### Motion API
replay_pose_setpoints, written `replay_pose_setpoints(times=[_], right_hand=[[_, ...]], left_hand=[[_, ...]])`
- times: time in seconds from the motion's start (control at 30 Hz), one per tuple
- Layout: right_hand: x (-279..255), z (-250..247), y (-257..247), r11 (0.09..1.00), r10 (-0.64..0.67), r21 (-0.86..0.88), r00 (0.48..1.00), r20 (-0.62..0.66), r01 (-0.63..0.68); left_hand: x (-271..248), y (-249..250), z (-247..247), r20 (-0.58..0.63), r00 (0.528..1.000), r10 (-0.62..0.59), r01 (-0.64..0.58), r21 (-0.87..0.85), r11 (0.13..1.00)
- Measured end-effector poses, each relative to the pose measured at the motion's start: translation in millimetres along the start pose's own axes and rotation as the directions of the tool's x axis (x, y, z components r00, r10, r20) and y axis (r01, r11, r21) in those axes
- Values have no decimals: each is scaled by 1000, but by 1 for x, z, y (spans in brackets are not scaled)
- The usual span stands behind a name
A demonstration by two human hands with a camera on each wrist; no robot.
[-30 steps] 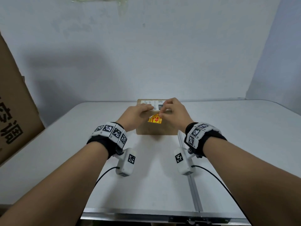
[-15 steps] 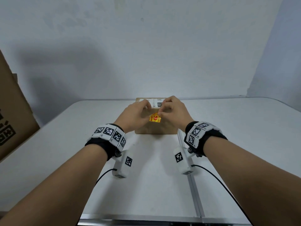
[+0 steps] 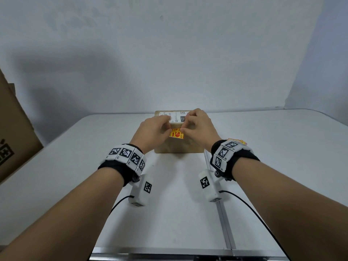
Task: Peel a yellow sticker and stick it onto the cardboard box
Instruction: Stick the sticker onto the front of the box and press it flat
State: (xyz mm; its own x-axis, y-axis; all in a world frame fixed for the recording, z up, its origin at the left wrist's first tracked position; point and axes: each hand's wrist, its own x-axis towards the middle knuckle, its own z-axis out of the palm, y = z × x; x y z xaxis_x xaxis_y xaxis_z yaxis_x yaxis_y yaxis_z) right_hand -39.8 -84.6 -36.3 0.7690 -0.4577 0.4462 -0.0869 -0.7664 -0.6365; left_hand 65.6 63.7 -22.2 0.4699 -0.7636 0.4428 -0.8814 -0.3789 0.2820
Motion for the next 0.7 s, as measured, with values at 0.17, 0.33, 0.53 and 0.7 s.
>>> replay_pose_setpoints(times=[0.17,0.33,0.53,0.7], right_hand=[[-1,3,-3,996,-32,-81,999,-38,29],[0,5,-2,990,-38,-139,999,-35,33],[0,10,1,973,-80,-220,995,-52,67],[-1,14,2,964,-90,-256,994,-64,71]], left_hand=[[1,1,1,13,1000,0,-1,48,999],[3,1,3,-3,1000,2,-1,64,998],[3,1,7,-25,1000,-4,6,77,997],[3,1,9,-44,999,-9,13,76,997]])
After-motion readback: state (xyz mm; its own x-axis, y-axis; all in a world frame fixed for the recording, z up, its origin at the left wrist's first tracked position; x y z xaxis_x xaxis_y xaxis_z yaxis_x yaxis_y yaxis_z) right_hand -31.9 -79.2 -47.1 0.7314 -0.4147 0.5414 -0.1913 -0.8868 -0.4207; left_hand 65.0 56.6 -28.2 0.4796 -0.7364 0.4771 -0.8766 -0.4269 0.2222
